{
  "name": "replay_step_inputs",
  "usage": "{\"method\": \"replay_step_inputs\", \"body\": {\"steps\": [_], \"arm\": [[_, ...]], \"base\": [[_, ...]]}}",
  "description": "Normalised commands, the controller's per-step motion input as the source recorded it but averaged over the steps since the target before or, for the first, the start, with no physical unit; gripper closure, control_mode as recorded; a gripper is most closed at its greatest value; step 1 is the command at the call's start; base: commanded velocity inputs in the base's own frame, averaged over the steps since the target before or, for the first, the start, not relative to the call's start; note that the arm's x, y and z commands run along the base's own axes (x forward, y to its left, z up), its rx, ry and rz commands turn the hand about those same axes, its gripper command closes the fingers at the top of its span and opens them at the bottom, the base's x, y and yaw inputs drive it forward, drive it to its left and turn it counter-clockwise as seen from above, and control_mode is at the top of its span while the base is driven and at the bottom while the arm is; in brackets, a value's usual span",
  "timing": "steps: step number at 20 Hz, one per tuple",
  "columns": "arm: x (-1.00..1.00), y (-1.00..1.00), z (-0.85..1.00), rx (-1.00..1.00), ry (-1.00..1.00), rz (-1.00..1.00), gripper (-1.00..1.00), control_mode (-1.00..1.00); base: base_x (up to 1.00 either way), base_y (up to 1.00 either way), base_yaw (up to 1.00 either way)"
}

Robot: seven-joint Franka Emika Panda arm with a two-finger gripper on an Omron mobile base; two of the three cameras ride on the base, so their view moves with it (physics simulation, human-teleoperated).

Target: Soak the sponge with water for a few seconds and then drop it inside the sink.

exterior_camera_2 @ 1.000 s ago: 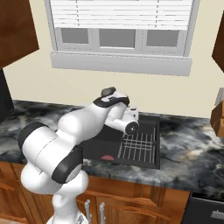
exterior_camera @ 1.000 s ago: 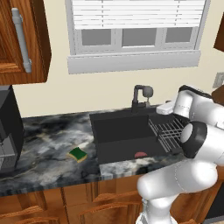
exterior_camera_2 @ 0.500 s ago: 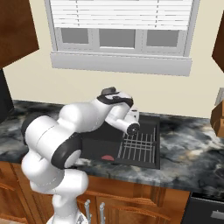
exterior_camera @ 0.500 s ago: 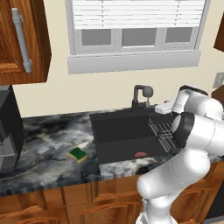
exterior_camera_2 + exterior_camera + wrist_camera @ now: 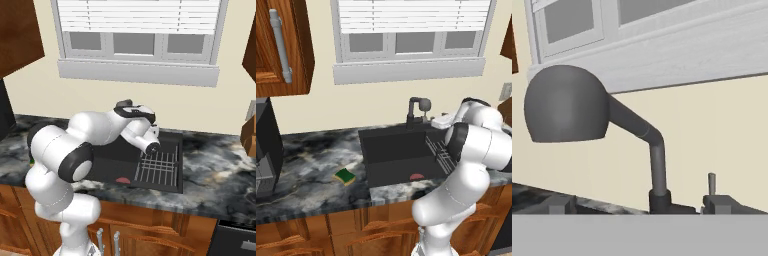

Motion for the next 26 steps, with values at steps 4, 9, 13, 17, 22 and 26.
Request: {"method": "replay_step_inputs", "body": {"steps": [4, 9, 13, 17, 22, 26], "arm": [[0.08, 0.09, 0.0, 0.0, -0.09, 0.0, -1.0, -1.0], [0.1, 0.04, 0.0, 0.0, -0.01, 0.0, -1.0, -1.0], [0.04, 0.0, 0.0, 0.0, 0.0, 0.0, -1.0, -1.0], [0.0, -0.02, 0.0, 0.0, 0.0, 0.0, -1.0, -1.0], [0.01, -0.01, -0.01, 0.0, 0.0, 0.0, -1.0, -1.0], [0.18, -0.01, -0.25, 0.0, 0.0, 0.0, -1.0, -1.0]], "base": [[0.0, 0.0, 0.0], [0.0, 0.0, 0.0], [0.0, 0.0, 0.0], [0.0, 0.0, 0.0], [0.0, 0.0, 0.0], [0.0, 0.0, 0.0]]}}
